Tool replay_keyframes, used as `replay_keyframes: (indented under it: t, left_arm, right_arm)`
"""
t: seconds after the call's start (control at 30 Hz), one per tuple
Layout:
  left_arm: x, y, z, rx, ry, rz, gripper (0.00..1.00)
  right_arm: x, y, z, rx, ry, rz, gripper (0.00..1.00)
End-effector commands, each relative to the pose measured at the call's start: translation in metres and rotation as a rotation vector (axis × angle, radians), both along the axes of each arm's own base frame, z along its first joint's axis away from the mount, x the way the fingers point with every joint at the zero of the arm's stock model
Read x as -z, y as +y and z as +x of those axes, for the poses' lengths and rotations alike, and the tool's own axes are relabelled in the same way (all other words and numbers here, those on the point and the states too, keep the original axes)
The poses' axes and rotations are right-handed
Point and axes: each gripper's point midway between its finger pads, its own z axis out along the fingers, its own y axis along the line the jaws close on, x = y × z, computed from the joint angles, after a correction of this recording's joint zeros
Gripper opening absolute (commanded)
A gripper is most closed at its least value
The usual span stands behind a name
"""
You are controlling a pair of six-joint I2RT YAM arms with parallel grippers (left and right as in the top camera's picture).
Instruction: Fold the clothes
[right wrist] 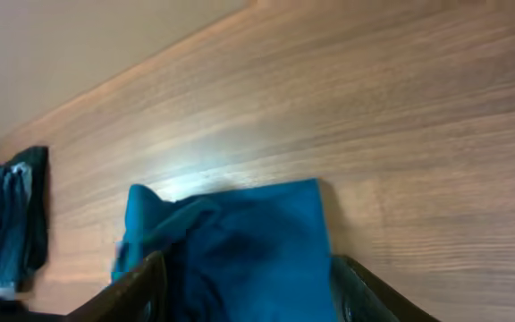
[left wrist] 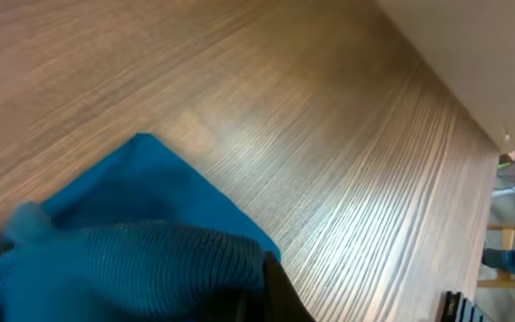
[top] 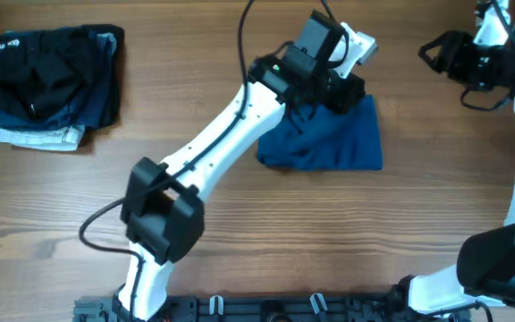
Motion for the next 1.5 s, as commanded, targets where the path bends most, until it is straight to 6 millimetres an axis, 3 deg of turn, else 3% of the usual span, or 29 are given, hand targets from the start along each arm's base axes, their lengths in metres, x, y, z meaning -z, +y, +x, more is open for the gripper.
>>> replay_keyframes:
  t: [0.0, 0.2, 0.3, 0.43, 0.47, 0.5, 0.53, 0.63, 0.7, 0.8, 0.87, 0.97, 1.0, 1.03, 1.1, 1.13, 1.17, 1.2, 1.27, 1.33, 1.47]
  left_arm:
    - [0.044, -0.026, -0.011, -0.009, 0.104, 0.020, 0.04]
    - [0.050, -0.079, -0.036, 0.028, 0.072, -0.046, 0.07]
    - [0.050, -0.090, -0.029, -0.023, 0.042, -0.071, 0.09]
    - [0.034, -0.099, -0.016, -0.077, 0.003, -0.140, 0.12]
    - [0.031, -0.102, -0.018, -0.071, -0.006, -0.151, 0.25]
    - [0.030, -0.105, -0.020, -0.067, -0.012, -0.157, 0.51]
    - [0.029, -0.108, -0.022, -0.068, -0.022, -0.159, 1.00]
    - [0.026, -0.103, -0.015, -0.089, -0.031, -0.158, 1.00]
    - [0.012, -0.090, -0.002, -0.116, -0.041, -0.170, 1.00]
    - [-0.043, -0.048, 0.026, -0.201, -0.071, -0.221, 1.00]
    - [-0.093, 0.002, 0.046, -0.280, -0.107, -0.246, 1.00]
    - [-0.127, 0.058, 0.060, -0.366, -0.127, -0.239, 1.00]
    - [-0.132, 0.093, 0.068, -0.420, -0.129, -0.202, 1.00]
    - [-0.131, 0.134, 0.078, -0.504, -0.103, -0.157, 1.00]
    - [-0.121, 0.178, 0.088, -0.589, -0.053, -0.108, 1.00]
    - [-0.107, 0.214, 0.094, -0.659, 0.001, -0.063, 1.00]
    - [-0.098, 0.235, 0.096, -0.702, 0.041, -0.034, 1.00]
    - [-0.087, 0.263, 0.095, -0.756, 0.095, 0.004, 1.00]
    - [-0.078, 0.285, 0.093, -0.799, 0.137, 0.030, 1.00]
    - [-0.074, 0.294, 0.093, -0.825, 0.140, 0.058, 1.00]
    - [-0.073, 0.299, 0.095, -0.850, 0.126, 0.078, 1.00]
  right_arm:
    - [-0.016, -0.009, 0.003, -0.014, -0.057, -0.002, 0.59]
    - [-0.016, -0.027, 0.000, 0.017, -0.058, -0.011, 0.59]
    - [-0.015, -0.027, -0.001, 0.007, -0.055, -0.019, 0.59]
    - [-0.016, -0.030, 0.000, 0.013, -0.066, -0.022, 0.59]
    - [-0.016, -0.033, 0.000, 0.021, -0.066, -0.022, 0.59]
    - [-0.016, -0.036, -0.001, 0.029, -0.066, -0.022, 0.59]
    - [-0.016, -0.039, -0.002, 0.036, -0.065, -0.022, 0.60]
    - [-0.016, -0.048, -0.004, 0.059, -0.063, -0.013, 0.63]
    - [-0.016, -0.052, -0.006, 0.071, -0.061, -0.003, 0.64]
    - [-0.014, -0.051, -0.009, 0.085, -0.039, 0.017, 0.66]
    - [-0.009, -0.048, -0.015, 0.088, -0.003, 0.032, 0.68]
    - [0.006, -0.032, -0.038, 0.071, 0.122, 0.078, 0.68]
    - [0.013, -0.016, -0.051, 0.024, 0.186, 0.087, 0.68]
    - [0.019, 0.003, -0.062, -0.053, 0.236, 0.073, 0.68]
    - [0.029, 0.026, -0.072, -0.122, 0.296, 0.052, 0.68]
    - [0.043, 0.049, -0.080, -0.171, 0.359, 0.044, 0.67]
    - [0.055, 0.058, -0.086, -0.143, 0.420, 0.039, 0.67]
    - [0.081, 0.067, -0.093, -0.045, 0.522, 0.034, 0.67]
    - [0.129, 0.090, -0.108, 0.076, 0.648, 0.087, 0.58]
    - [0.158, 0.104, -0.123, 0.135, 0.722, 0.131, 0.55]
    - [0.185, 0.129, -0.124, 0.209, 0.739, 0.204, 0.60]
